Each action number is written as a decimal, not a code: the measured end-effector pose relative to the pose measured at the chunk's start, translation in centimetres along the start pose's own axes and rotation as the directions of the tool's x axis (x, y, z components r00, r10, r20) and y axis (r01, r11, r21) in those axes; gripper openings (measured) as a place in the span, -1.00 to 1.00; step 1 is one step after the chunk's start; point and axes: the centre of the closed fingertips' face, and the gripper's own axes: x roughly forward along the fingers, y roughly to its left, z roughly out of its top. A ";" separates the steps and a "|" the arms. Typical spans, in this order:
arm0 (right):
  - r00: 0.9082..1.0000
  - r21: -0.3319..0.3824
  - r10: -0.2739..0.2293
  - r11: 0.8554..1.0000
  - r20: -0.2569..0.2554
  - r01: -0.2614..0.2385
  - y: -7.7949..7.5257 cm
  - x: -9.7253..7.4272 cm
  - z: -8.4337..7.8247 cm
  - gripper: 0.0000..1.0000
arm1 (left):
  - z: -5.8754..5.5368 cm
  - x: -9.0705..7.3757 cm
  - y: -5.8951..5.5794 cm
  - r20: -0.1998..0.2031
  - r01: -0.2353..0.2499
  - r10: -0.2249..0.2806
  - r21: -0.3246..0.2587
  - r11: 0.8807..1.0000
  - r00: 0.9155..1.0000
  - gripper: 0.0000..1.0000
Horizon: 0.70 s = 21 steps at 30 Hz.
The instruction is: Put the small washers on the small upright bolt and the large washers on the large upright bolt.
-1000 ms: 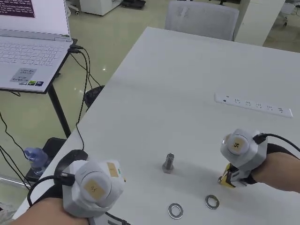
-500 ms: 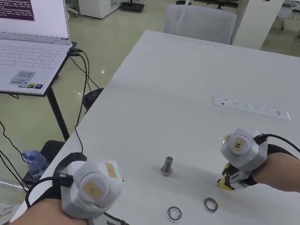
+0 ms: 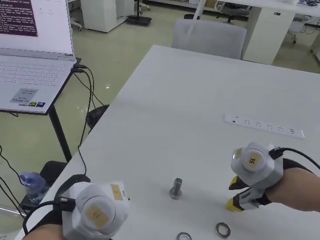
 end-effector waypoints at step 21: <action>0.997 -0.121 0.081 0.989 -0.008 -0.081 4.3 0.7 -0.6 -0.29 | 0.5 -0.4 -0.9 0.011 -0.009 0.009 -0.002 1.000 1.000 0.55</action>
